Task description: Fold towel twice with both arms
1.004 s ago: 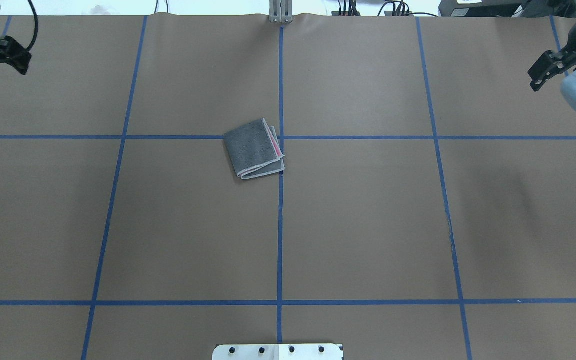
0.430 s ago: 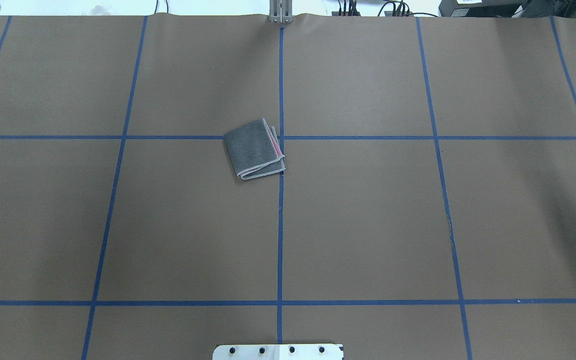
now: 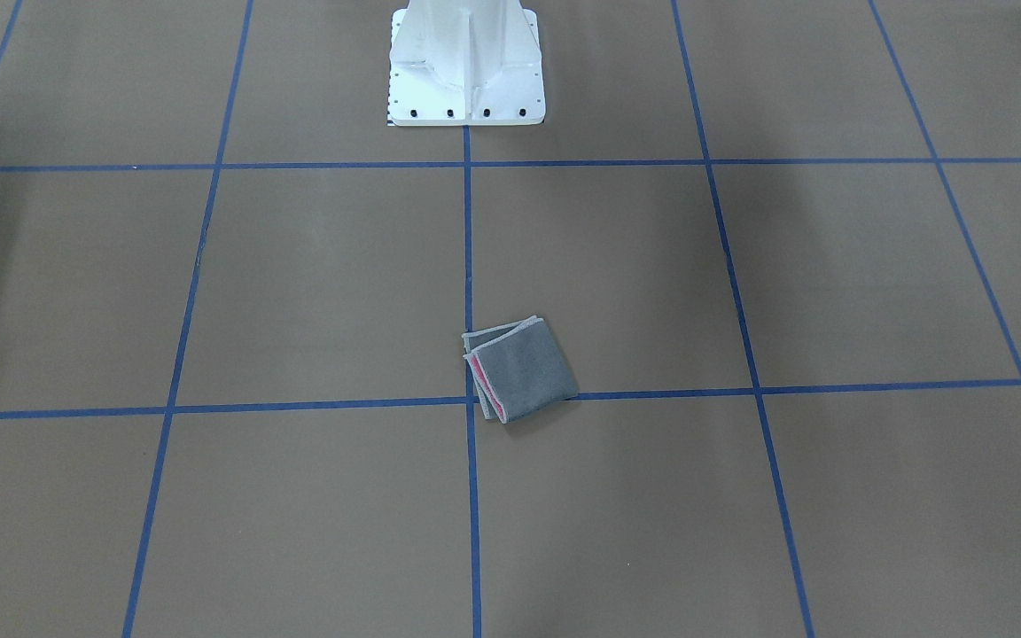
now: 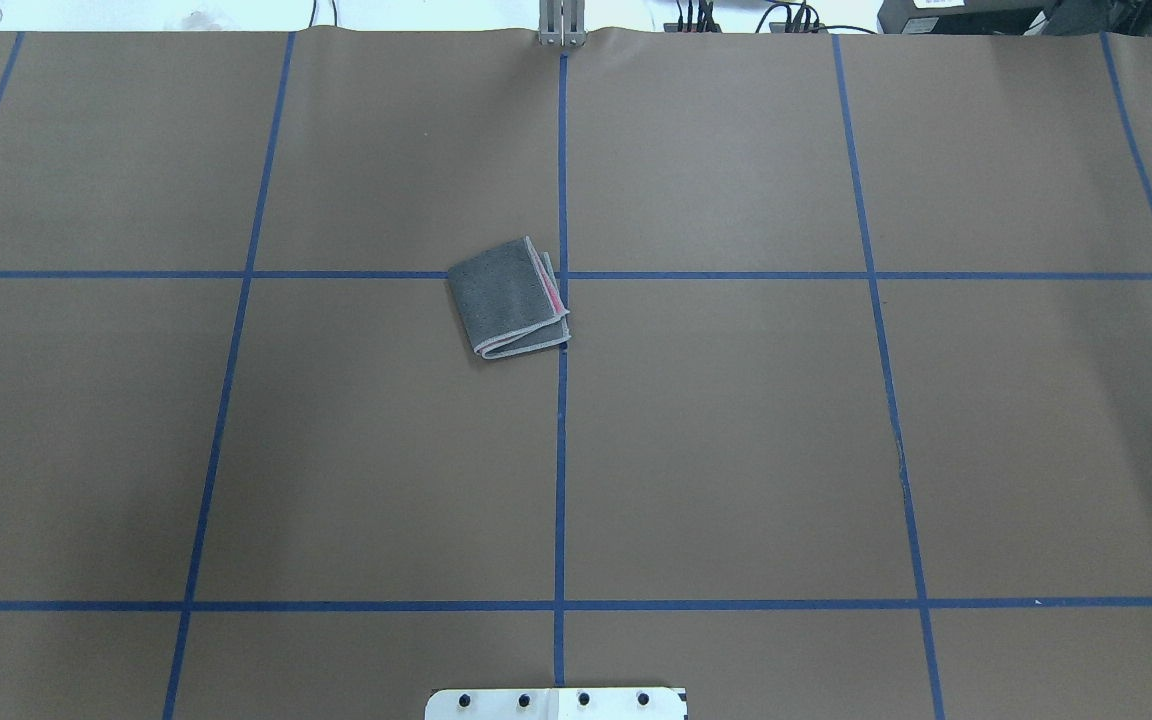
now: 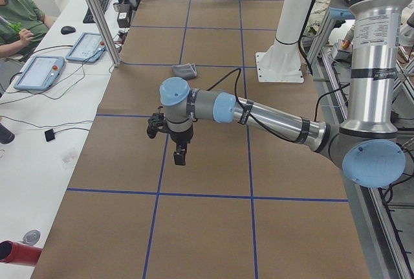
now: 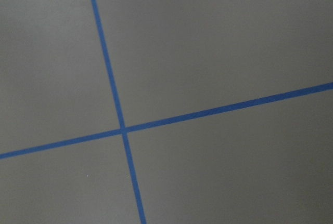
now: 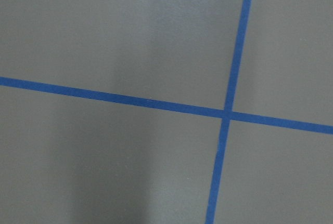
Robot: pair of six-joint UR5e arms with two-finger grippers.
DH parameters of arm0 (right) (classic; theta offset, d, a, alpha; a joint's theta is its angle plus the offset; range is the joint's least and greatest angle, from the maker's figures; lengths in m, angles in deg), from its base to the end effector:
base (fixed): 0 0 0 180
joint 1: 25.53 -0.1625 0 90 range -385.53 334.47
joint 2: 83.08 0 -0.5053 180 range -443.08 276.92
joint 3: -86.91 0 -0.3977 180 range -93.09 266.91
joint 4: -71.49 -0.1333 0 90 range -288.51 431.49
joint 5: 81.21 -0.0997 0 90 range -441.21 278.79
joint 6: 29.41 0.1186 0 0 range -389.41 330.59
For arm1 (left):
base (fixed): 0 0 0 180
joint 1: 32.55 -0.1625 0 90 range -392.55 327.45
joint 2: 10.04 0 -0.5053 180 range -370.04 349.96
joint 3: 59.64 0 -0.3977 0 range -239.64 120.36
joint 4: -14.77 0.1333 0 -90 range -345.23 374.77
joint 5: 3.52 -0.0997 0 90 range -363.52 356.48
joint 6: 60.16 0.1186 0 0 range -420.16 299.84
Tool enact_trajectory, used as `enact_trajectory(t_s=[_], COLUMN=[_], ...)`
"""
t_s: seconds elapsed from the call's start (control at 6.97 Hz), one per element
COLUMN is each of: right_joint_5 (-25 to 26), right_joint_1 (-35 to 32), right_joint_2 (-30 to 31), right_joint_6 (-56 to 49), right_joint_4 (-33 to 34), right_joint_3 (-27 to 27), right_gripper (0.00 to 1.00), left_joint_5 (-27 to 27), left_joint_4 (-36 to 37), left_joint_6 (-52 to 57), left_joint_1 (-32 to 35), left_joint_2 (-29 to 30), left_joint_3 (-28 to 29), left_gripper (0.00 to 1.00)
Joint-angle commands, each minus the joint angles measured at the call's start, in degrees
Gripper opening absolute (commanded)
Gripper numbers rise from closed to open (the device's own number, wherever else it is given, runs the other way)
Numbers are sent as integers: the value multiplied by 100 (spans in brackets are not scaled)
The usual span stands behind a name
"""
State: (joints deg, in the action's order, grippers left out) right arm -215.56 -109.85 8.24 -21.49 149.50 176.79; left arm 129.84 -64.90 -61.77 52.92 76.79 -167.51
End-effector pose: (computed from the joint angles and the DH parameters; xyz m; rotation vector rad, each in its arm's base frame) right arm 0.0007 -0.5020 0.7428 0.0822 -0.7870 -0.0342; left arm -0.0152 -0.4654 0.6445 0.0320 0.7594 0.0773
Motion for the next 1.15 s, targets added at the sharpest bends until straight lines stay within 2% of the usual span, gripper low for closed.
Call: enact_trajectory(t_s=[0.0, 0.29, 0.72, 1.0], right_joint_5=[-180, -188, -197, -180], right_joint_1=[-285, -365, -356, -356], right_joint_2=[105, 105, 123, 132], right_joint_6=[17, -1, -62, -71], right_joint_4=[55, 1141, 1119, 1093], right_joint_3=[178, 932, 821, 681], right_gripper=[100, 100, 100, 100], left_joint_5=[-185, -170, -143, -99], left_joint_4=[48, 31, -1319, -1297], left_joint_6=[249, 196, 187, 170], left_joint_1=[339, 330, 304, 304], left_joint_2=[-271, -281, -299, -237], left_joint_3=[20, 204, 1240, 1146], left_gripper=[100, 100, 100, 100])
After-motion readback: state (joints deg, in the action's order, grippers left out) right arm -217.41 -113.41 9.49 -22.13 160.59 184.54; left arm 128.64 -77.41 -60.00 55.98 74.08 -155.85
